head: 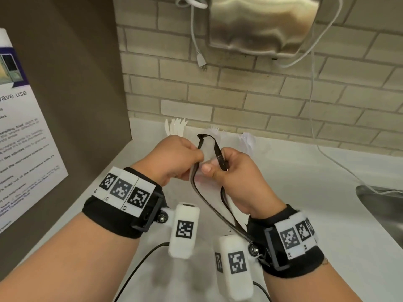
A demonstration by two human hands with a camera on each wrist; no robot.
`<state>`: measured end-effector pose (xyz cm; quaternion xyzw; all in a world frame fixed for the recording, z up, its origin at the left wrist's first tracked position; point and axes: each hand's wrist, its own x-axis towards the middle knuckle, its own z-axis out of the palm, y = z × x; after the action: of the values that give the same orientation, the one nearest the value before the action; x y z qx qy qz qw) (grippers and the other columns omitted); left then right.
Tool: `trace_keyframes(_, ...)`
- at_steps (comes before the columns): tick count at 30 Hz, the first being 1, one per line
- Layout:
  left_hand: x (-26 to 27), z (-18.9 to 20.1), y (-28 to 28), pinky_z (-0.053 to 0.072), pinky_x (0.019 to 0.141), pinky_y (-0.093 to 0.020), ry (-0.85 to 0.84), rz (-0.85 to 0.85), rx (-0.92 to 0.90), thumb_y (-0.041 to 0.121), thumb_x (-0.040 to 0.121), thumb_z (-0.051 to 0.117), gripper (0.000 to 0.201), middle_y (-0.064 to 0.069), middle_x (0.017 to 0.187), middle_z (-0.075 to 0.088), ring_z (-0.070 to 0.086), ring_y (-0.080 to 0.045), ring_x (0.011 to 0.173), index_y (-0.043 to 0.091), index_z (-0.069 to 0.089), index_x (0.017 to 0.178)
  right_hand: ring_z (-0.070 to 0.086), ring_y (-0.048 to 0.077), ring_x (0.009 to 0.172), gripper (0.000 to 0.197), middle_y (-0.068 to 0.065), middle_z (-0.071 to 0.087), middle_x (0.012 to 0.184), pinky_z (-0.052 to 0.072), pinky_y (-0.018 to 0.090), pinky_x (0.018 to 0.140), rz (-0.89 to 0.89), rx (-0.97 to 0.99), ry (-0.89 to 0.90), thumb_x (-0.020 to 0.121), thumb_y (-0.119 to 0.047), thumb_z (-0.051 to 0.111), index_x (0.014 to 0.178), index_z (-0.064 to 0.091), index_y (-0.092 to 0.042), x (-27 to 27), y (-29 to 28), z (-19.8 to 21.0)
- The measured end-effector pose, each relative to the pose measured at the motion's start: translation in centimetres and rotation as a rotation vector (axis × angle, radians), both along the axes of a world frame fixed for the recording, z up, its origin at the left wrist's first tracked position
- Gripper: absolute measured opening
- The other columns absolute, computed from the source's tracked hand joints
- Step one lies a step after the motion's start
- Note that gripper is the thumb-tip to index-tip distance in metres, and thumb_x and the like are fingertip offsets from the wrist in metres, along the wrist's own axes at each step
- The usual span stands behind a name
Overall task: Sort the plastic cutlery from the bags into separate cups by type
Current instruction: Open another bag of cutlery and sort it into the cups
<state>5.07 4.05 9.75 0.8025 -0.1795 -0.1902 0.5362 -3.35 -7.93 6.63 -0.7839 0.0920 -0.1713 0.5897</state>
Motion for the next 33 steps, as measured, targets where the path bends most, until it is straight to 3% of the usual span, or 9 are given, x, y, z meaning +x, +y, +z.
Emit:
trace_keyframes(4,1.2,-0.3,0.6,0.06,0.059,-0.04,0.195,0.125,-0.365,-0.001,0.093,0.044,0.019,-0.013,0.085,0.066,0.067,-0.027,0.067,0.01,0.058,0.099,0.059,0.013,0.057,0.01,0.007,0.069,0.075,0.049,0.027,0.052,-0.095,0.086,0.102,0.092,-0.012,0.061,0.083,0.058,-0.013,-0.2,-0.9,-0.7)
trace_keyframes(8,1.5,-0.6,1.2,0.057,0.049,-0.031,0.662,0.183,-0.798,-0.008,0.094,0.028,0.029,-0.014,0.067,0.068,0.066,-0.019,0.057,0.003,0.055,0.089,0.06,0.013,0.047,0.012,0.001,0.064,0.06,0.055,0.028,0.045,0.041,0.437,0.397,0.096,-0.014,0.054,0.089,0.062,-0.008,-0.1,-2.1,-1.9)
trace_keyframes(12,1.9,-2.9,1.7,0.057,0.071,-0.031,0.528,0.059,-0.61,0.02,0.095,0.045,0.026,-0.014,0.091,0.067,0.069,-0.022,0.076,0.002,0.064,0.094,0.072,0.032,0.066,0.03,0.021,0.072,0.082,0.057,0.05,0.059,0.069,1.06,0.278,0.1,-0.008,0.035,0.099,0.062,0.005,0.9,-3.6,-1.6)
trace_keyframes(16,2.1,-4.4,2.4,0.041,0.093,-0.03,0.271,-0.124,-0.156,0.051,0.068,0.076,0.036,0.008,0.103,0.071,0.059,-0.012,0.107,0.026,0.073,0.094,0.069,0.043,0.088,0.04,0.034,0.066,0.106,0.051,0.058,0.072,0.129,1.224,0.258,0.097,-0.011,0.034,0.119,0.052,0.017,1.5,-5.0,-0.7)
trace_keyframes(19,3.8,-6.8,2.3,0.035,0.106,-0.046,0.297,-0.051,-0.039,0.071,0.049,0.075,0.06,0.003,0.108,0.072,0.055,-0.027,0.118,0.036,0.072,0.097,0.065,0.038,0.104,0.043,0.026,0.064,0.118,0.052,0.052,0.084,0.282,1.144,0.295,0.084,-0.012,0.045,0.119,0.059,0.009,1.1,-4.5,-0.8)
trace_keyframes(21,3.8,-6.6,2.2,0.042,0.102,-0.052,0.426,0.064,-0.217,0.072,0.062,0.07,0.066,-0.007,0.116,0.069,0.059,-0.031,0.115,0.028,0.067,0.11,0.065,0.032,0.101,0.044,0.017,0.066,0.115,0.055,0.044,0.085,0.359,0.99,0.229,0.08,-0.005,0.049,0.122,0.06,-0.002,0.9,-4.3,-1.6)
trace_keyframes(24,3.5,-5.9,1.8,0.052,0.082,-0.04,0.612,0.261,-0.508,0.033,0.1,0.045,0.031,-0.01,0.103,0.068,0.065,-0.023,0.089,0.012,0.06,0.117,0.065,0.027,0.092,0.053,0.012,0.063,0.106,0.057,0.043,0.082,0.177,0.366,0.336,0.078,0.01,0.063,0.125,0.051,-0.012,0.7,-4.2,-3.5)
trace_keyframes(28,3.5,-7.0,1.9,0.053,0.085,-0.041,0.701,0.16,-0.646,0.049,0.092,0.049,0.05,-0.011,0.115,0.068,0.067,-0.025,0.1,0.013,0.056,0.127,0.064,0.02,0.064,0.015,0.008,0.062,0.085,0.053,0.029,0.052,-0.134,-0.293,0.567,0.091,-0.017,0.061,0.105,0.057,-0.011,0.5,-4.8,-4.1)
trace_keyframes(33,2.4,-9.5,1.5,0.057,0.082,-0.039,0.443,0.033,-0.367,0.021,0.078,0.073,0.052,-0.005,0.115,0.068,0.067,-0.025,0.103,0.02,0.053,0.126,0.066,0.034,0.081,0.035,0.019,0.065,0.107,0.057,0.05,0.066,-0.013,0.743,0.316,0.089,0.01,0.036,0.109,0.058,-0.009,1.6,-4.6,-4.3)
